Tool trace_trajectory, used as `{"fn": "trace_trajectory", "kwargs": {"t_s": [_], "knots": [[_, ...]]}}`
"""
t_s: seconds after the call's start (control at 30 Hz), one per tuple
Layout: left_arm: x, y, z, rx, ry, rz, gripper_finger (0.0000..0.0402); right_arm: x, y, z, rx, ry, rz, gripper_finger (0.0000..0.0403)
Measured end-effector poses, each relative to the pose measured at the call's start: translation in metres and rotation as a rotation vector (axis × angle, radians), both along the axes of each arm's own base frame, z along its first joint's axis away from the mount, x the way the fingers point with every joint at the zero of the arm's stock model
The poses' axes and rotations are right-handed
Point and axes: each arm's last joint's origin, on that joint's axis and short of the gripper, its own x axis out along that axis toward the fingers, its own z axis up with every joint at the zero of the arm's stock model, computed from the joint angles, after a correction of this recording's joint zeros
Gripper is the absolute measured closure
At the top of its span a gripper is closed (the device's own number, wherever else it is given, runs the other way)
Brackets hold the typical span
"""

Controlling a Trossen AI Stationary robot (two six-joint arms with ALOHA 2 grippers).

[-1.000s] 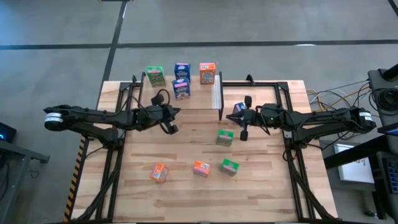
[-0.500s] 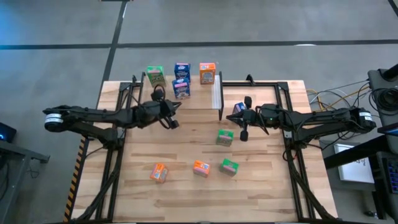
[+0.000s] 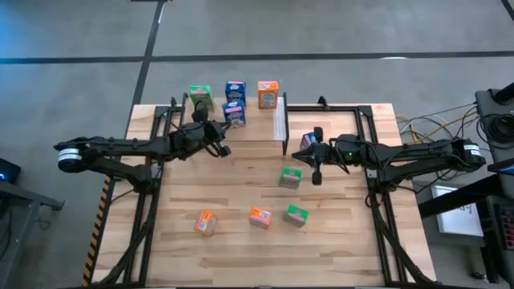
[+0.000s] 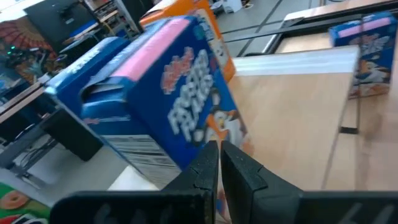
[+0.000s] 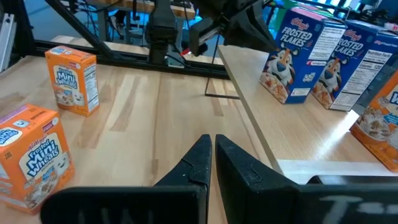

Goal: Stack cereal on shelf
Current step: Put the bottom blue cereal box on the shelf aligned with the other blue cereal box

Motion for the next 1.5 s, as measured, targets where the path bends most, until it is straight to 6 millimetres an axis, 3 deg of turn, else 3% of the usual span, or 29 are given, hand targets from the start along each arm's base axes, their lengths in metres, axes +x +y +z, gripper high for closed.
{"fn": "trace_trajectory", "kwargs": {"t_s": [0.27,0.53,0.8,1.03,1.5], "knots": [[0.004,0.01,0.001,0.018,-0.063,0.033,0.04,0.0,0.0,-0.001,0.005,0.006,-0.001,0.039],[0.007,0.007,-0.004,-0.014,-0.044,0.026,0.04,0.0,0.0,-0.002,0.009,0.012,-0.002,0.039],[-0.006,-0.002,0.004,-0.045,-0.035,0.015,0.04,-0.001,0.0,-0.004,0.036,0.029,-0.009,0.039],[-0.017,0.0,0.004,-0.058,-0.019,0.176,0.04,-0.001,0.0,-0.004,0.042,0.029,-0.011,0.039],[-0.004,0.006,0.001,-0.045,-0.09,0.195,0.04,-0.001,0.0,-0.004,0.035,0.029,-0.011,0.039]]}}
